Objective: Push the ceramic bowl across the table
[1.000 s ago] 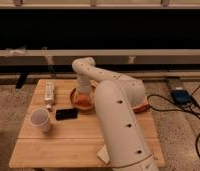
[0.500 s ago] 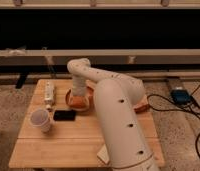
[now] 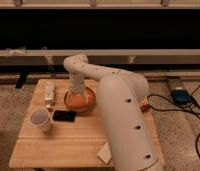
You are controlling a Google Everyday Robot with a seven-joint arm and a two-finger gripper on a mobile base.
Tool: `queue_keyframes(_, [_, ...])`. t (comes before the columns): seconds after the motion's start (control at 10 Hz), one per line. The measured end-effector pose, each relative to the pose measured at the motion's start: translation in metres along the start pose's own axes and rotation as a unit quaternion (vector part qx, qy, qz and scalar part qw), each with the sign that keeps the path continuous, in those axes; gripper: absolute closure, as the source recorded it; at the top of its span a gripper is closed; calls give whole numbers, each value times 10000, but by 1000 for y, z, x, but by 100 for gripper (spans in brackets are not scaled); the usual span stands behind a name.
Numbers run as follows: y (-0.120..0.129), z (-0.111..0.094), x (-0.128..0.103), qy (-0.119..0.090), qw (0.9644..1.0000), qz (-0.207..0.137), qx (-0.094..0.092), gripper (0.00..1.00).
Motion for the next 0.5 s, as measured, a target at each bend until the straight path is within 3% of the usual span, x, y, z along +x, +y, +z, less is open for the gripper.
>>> queue_keyframes(0.3, [35, -49, 27, 598, 9982, 61, -28, 26])
queue_keyframes(0.5, [33, -48, 27, 591, 9982, 45, -27, 26])
